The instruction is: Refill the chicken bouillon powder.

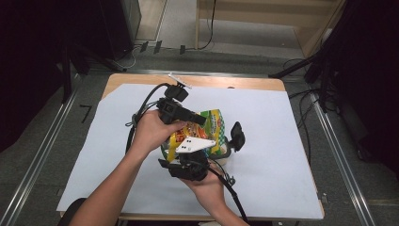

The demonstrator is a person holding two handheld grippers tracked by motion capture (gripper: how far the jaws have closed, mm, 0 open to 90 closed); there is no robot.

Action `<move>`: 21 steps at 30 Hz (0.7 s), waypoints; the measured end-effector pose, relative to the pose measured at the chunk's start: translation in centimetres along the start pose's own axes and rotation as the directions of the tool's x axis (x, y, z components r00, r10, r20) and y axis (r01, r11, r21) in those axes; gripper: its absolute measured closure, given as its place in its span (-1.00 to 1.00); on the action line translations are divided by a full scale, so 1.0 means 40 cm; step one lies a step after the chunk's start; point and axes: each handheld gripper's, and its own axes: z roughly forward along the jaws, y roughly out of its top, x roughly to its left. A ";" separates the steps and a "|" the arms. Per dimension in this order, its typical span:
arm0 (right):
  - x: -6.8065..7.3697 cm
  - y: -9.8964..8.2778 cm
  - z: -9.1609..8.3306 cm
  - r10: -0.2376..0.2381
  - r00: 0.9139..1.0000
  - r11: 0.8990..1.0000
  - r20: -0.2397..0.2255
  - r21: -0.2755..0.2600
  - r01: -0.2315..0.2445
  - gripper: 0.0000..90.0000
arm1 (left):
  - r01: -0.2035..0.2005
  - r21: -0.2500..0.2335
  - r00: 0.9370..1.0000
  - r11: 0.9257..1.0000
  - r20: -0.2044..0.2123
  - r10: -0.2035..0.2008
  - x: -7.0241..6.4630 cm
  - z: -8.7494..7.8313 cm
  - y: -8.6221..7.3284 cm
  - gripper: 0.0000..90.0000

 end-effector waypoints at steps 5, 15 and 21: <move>0.001 0.001 -0.001 -0.001 1.000 1.000 -0.001 0.002 0.001 0.44 | 0.003 0.002 1.000 1.000 0.001 -0.003 0.001 -0.001 0.000 0.69; 0.000 0.001 0.000 0.001 1.000 1.000 0.000 0.005 -0.001 0.45 | -0.007 0.003 1.000 1.000 -0.002 0.007 -0.006 0.000 0.000 0.69; -0.002 -0.001 0.000 0.007 1.000 1.000 0.000 -0.001 -0.007 0.46 | -0.023 -0.001 1.000 1.000 -0.016 0.023 -0.022 -0.002 0.000 0.68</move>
